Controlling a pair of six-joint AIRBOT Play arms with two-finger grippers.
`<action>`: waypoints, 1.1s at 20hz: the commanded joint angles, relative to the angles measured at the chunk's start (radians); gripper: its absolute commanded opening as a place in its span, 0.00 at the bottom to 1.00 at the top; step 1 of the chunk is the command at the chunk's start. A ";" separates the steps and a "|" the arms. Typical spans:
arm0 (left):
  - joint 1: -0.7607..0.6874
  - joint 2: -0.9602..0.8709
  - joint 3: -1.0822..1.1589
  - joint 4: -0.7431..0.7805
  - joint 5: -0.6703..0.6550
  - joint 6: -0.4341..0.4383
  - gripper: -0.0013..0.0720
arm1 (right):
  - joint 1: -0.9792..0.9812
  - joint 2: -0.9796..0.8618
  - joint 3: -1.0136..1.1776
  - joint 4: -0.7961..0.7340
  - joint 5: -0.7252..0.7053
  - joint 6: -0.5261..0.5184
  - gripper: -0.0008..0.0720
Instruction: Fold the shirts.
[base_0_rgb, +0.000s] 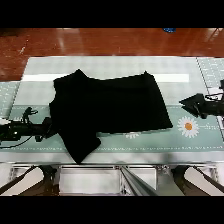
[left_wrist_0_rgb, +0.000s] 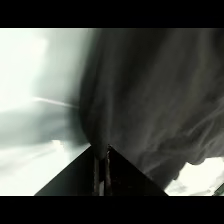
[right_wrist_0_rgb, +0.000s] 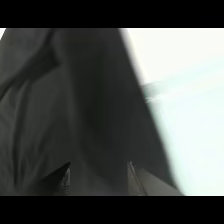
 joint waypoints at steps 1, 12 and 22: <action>-0.020 -0.008 0.009 -0.017 -0.022 0.031 0.05 | -0.119 0.001 -0.007 -0.224 0.089 0.094 0.58; -0.020 -0.008 0.008 -0.017 -0.026 0.031 0.05 | 0.058 -0.116 -0.147 -0.292 0.076 0.180 0.58; -0.020 -0.008 0.010 -0.051 -0.019 0.031 0.05 | 0.260 -0.229 -0.123 0.005 -0.161 0.142 0.17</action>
